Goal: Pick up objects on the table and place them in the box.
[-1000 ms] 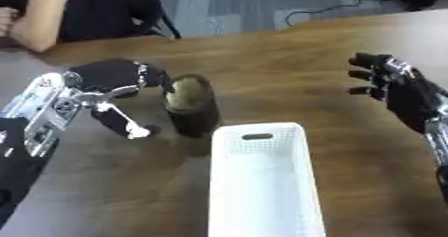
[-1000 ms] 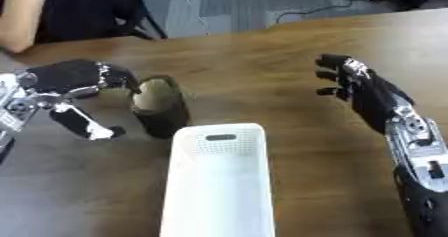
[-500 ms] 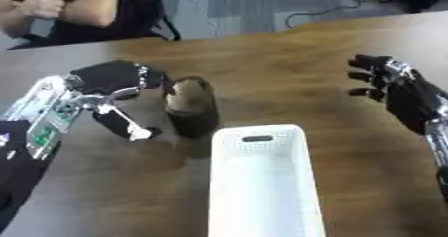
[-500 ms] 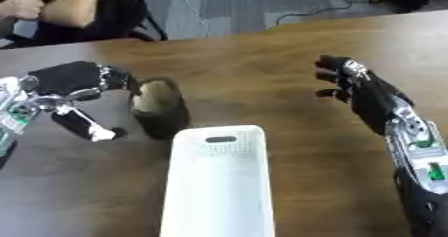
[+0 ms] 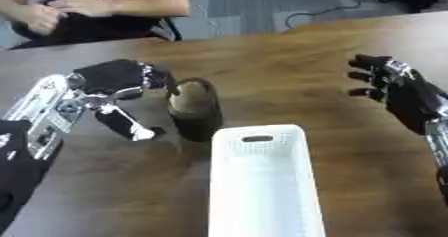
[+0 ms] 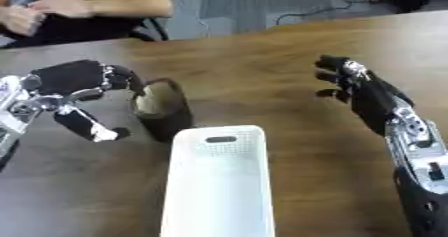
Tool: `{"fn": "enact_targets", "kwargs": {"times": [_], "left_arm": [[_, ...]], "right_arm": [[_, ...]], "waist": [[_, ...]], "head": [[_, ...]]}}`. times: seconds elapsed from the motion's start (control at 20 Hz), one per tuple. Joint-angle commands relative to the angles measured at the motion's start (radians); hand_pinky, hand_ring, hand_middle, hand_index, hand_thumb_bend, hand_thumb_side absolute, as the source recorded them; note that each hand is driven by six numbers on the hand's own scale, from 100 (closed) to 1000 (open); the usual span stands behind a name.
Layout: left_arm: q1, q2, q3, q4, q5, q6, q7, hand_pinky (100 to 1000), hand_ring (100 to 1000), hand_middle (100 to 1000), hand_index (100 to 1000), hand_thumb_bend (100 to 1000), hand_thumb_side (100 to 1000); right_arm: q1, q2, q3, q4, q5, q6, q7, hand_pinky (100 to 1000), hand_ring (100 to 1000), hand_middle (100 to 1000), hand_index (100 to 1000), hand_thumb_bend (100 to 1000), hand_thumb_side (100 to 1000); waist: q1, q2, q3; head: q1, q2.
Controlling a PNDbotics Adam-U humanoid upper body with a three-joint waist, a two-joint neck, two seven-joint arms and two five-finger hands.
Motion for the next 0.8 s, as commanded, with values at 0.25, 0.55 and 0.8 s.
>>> {"fn": "enact_targets", "kwargs": {"times": [0.25,0.55,0.8], "left_arm": [[-0.016,0.024,0.009,-0.035,0.02,0.006,-0.009,100,100,727,811,338,388],[-0.014,0.024,0.006,-0.038,0.026,0.005,-0.011,100,100,723,807,335,386],[-0.021,0.017,0.001,-0.033,0.03,-0.001,-0.014,100,100,721,804,332,379]], "right_arm": [[-0.014,-0.008,-0.005,-0.016,-0.001,-0.002,-0.001,834,978,983,1000,100,1000],[-0.016,-0.006,-0.005,-0.016,-0.002,-0.002,-0.001,834,978,983,1000,100,1000],[-0.017,-0.006,-0.004,-0.016,-0.002,-0.002,-0.001,835,978,983,1000,100,1000]], "waist": [[-0.006,-0.019,0.0],[-0.006,-0.021,-0.006],[-0.006,-0.021,-0.005]], "head": [[-0.004,-0.016],[-0.005,-0.02],[-0.004,-0.02]]}}
